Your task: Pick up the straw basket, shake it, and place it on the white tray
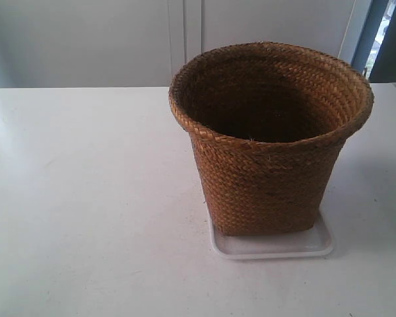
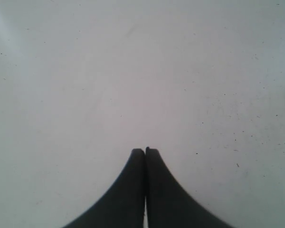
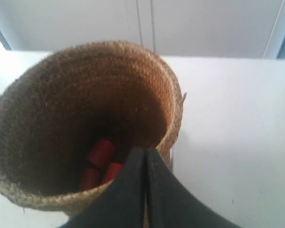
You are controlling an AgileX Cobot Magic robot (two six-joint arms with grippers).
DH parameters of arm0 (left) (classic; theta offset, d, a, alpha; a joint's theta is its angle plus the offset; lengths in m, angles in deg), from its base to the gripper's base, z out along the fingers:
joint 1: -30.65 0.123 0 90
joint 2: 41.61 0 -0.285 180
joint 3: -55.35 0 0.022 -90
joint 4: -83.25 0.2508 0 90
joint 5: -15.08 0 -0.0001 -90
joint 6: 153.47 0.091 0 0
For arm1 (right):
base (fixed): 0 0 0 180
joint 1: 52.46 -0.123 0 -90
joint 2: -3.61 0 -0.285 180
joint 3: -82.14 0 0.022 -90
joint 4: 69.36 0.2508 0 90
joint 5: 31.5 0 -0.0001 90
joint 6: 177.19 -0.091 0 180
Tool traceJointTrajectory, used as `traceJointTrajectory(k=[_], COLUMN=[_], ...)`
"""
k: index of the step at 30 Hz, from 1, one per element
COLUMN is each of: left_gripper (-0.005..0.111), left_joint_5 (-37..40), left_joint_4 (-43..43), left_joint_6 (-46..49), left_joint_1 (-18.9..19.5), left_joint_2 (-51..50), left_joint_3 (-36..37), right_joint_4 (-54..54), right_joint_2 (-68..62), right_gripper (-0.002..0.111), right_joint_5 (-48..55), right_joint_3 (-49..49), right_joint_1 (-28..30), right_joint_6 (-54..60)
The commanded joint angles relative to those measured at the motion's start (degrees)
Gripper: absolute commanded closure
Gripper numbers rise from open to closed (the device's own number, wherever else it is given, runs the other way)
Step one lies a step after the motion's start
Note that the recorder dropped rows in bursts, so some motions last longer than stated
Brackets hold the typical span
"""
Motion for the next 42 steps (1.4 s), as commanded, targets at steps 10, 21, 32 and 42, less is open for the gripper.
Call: traceJointTrajectory(k=[10, 21, 32, 42], left_gripper=[0.107, 0.107, 0.107, 0.107], left_joint_5=[0.16, 0.16, 0.16, 0.16], left_joint_4=[-0.63, -0.63, -0.63, -0.63], left_joint_6=[-0.47, -0.47, -0.47, -0.47], left_joint_1=[0.16, 0.16, 0.16, 0.16], left_joint_2=[0.31, 0.31, 0.31, 0.31], left_joint_3=[0.2, 0.2, 0.2, 0.2], right_joint_4=[-8.27, -9.58, -9.58, -9.2], right_joint_2=[17.93, 31.7, 43.32, 43.32], right_gripper=[0.108, 0.108, 0.108, 0.108], right_joint_5=[-27.16, -40.15, -29.63, -27.18], right_joint_3=[26.89, 49.86, 54.97, 56.14], right_joint_1=[0.36, 0.36, 0.31, 0.31], right_joint_6=[0.2, -0.31, -1.3, -1.41])
